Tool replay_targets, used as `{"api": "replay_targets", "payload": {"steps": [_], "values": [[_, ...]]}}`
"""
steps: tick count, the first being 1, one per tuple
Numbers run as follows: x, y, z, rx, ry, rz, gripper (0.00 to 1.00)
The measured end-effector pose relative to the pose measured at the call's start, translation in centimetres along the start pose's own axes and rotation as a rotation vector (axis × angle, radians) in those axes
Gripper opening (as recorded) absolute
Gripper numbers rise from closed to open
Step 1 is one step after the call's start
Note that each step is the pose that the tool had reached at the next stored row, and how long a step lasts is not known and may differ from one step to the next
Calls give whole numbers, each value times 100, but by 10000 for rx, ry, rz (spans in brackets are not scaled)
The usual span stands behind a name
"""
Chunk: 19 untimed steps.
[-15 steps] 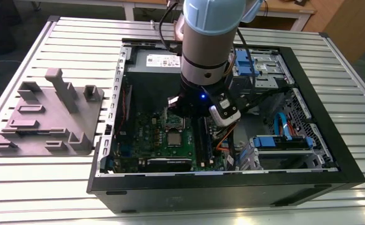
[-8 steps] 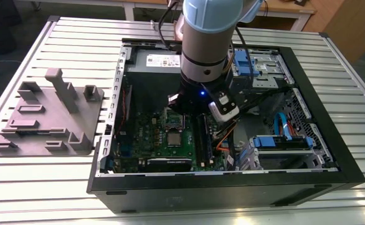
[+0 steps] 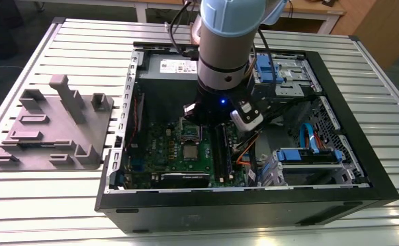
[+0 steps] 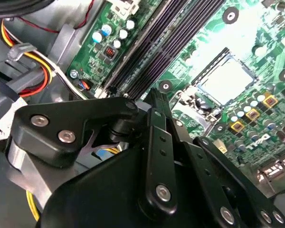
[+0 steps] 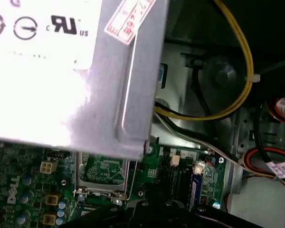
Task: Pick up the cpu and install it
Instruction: 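Close the cpu cover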
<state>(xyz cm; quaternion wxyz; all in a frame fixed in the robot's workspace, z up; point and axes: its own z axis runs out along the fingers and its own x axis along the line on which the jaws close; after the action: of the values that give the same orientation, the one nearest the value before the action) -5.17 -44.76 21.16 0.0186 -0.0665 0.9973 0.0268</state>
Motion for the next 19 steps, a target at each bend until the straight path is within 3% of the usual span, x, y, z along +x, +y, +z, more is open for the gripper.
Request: {"api": "replay_targets", "payload": {"steps": [6, 9, 19], "values": [[-11, 95, 42, -18, 0, -87, 10], [-13, 96, 50, -24, 11, -310, 10], [-17, 102, 52, -28, 11, -323, 10]]}}
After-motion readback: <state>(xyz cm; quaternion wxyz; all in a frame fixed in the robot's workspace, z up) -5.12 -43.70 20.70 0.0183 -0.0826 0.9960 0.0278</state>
